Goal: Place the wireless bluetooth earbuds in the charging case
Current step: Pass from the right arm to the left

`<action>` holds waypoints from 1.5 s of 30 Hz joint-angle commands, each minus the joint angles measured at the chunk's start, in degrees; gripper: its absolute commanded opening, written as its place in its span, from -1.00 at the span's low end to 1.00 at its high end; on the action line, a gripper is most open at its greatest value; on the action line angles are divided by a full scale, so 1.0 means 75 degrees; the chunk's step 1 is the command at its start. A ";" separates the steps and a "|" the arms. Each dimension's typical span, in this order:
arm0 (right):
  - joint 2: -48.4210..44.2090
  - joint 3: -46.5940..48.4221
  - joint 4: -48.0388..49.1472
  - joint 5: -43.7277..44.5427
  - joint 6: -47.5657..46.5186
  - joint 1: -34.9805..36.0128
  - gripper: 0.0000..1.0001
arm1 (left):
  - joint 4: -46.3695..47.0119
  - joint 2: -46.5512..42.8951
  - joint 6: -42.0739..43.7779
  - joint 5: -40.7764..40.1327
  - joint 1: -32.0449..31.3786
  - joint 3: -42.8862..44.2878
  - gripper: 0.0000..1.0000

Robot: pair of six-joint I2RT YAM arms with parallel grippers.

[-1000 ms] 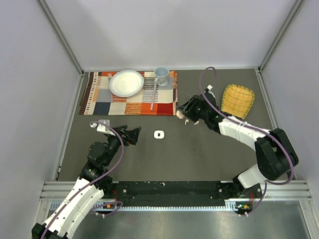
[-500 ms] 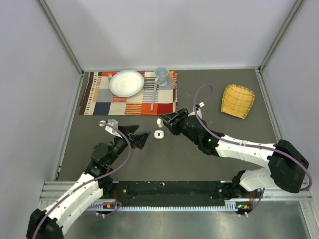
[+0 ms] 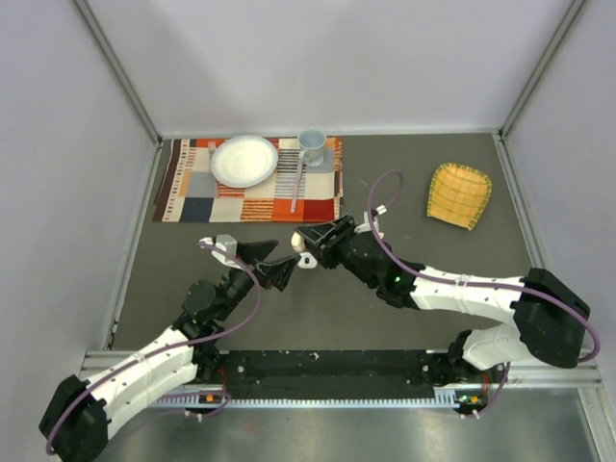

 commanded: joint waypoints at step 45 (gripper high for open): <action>-0.0260 0.0504 0.1120 -0.1404 -0.1736 0.0740 -0.32 | -0.0009 -0.0143 0.0966 -0.0417 -0.0463 0.0035 -0.57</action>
